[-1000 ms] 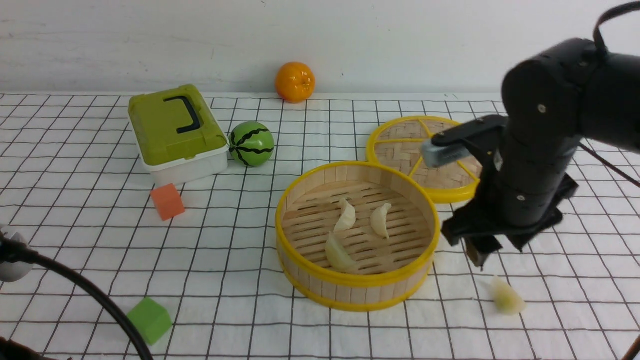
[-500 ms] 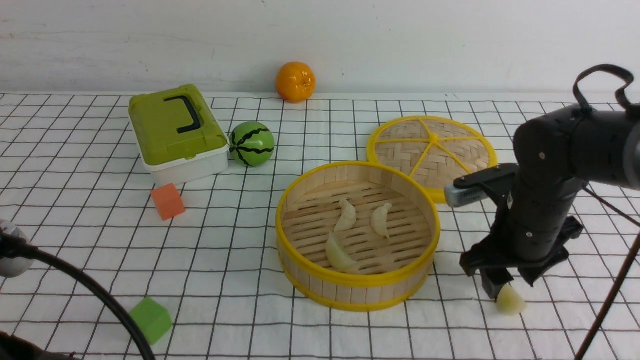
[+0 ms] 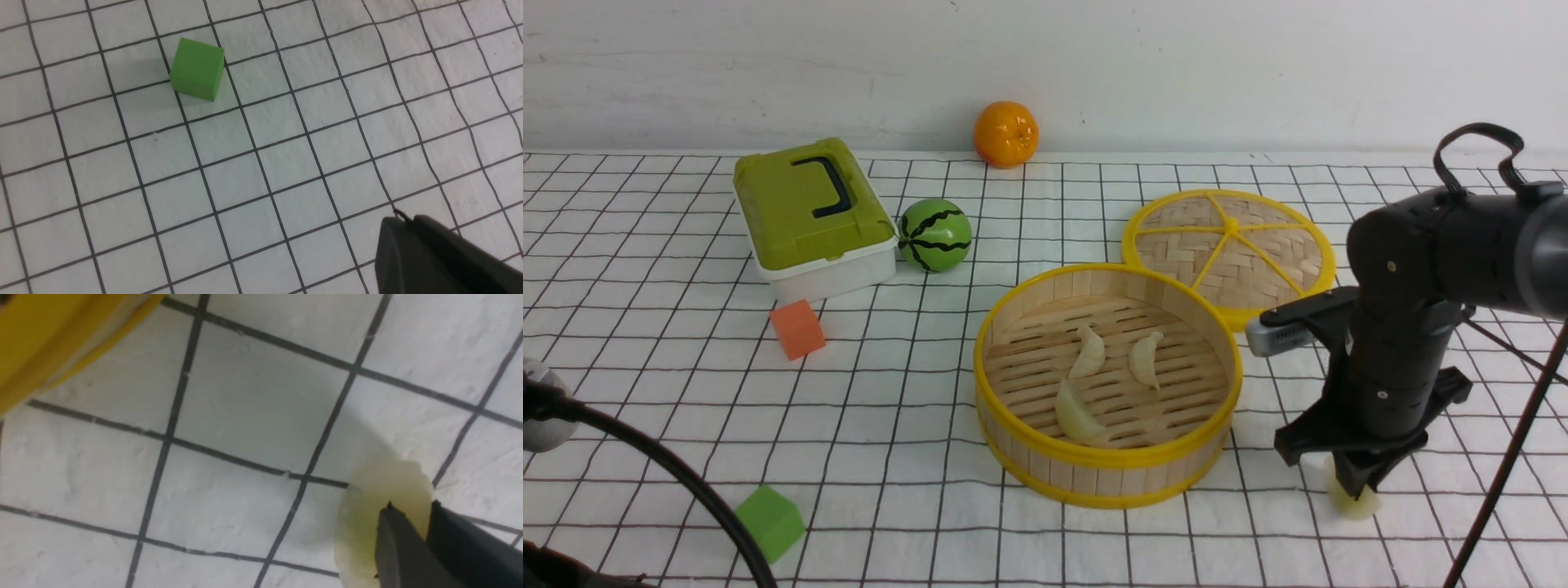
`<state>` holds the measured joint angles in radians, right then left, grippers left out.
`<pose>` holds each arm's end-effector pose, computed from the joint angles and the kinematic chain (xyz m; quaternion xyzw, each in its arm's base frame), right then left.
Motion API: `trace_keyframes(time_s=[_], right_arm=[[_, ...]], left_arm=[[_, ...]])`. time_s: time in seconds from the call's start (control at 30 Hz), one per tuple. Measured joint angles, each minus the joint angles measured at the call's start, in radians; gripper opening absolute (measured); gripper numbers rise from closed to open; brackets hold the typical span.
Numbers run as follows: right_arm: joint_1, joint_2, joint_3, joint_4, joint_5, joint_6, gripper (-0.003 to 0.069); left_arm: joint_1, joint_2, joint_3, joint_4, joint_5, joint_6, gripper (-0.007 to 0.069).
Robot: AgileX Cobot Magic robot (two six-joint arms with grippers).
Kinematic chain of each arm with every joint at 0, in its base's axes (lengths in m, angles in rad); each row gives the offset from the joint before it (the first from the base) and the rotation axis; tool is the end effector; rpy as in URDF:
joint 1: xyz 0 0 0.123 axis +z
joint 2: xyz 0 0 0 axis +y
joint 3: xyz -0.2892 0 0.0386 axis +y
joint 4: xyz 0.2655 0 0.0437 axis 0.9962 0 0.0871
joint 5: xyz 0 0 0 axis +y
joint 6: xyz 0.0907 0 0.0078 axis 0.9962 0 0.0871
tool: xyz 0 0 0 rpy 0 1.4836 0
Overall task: Put the dumplings into the steamer on the table with the white tablecloth.
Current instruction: 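Reach for and grasp a dumpling lying on the table beside the steamer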
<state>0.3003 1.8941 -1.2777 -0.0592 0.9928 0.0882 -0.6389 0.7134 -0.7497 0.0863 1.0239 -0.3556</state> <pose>0.3593 0.1065 0.1763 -0.1212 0.9920 -0.0200 0.0288 0.1057 -0.0702 0.3236 0.1422 0.9327 -0.1197 0.3090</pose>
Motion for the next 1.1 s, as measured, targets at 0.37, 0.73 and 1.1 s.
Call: trace_keyframes(time_s=[0.37,0.73,1.1], right_arm=[[0.078,-0.147,-0.146,0.011,0.107,-0.020,-0.0021],[-0.005,-0.153,0.067,0.004,0.058,0.135,0.0175],[-0.027,-0.153,0.201,0.038,-0.279,0.380,0.0657]], left_arm=[[0.000,0.000,0.000,-0.001,0.009,0.000,0.0020],[0.000,0.000,0.000,-0.001,0.046,0.000,0.0029],[0.000,0.000,0.000,0.000,0.043,0.000,0.0037]])
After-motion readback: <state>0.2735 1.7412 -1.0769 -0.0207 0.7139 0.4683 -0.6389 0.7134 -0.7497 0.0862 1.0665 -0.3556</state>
